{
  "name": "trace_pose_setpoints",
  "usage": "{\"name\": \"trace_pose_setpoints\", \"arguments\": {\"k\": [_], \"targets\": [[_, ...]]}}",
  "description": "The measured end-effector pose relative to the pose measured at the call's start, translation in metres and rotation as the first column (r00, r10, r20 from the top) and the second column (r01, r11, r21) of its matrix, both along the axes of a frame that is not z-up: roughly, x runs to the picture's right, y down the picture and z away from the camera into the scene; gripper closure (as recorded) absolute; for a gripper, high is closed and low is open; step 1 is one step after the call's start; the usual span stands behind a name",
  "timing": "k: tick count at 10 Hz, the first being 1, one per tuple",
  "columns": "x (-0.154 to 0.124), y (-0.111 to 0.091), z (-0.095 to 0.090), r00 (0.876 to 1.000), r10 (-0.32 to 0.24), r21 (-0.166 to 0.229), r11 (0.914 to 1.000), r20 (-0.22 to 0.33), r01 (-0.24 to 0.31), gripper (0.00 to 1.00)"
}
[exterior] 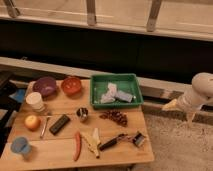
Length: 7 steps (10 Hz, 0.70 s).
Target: Place grapes in plastic cup
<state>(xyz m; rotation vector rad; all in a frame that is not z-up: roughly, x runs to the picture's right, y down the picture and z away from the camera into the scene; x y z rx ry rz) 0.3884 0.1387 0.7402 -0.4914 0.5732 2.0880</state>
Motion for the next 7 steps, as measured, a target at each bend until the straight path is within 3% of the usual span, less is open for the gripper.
{"name": "trace_pose_setpoints", "arguments": {"k": [5, 7], "targets": [[0.0, 0.0001, 0.0001, 1.0, -0.002, 0.0, 1.0, 0.0, 0.002, 0.2], [-0.0013, -0.0055, -0.0006, 1.0, -0.024, 0.018, 0.9996, 0.006, 0.024, 0.2]]}}
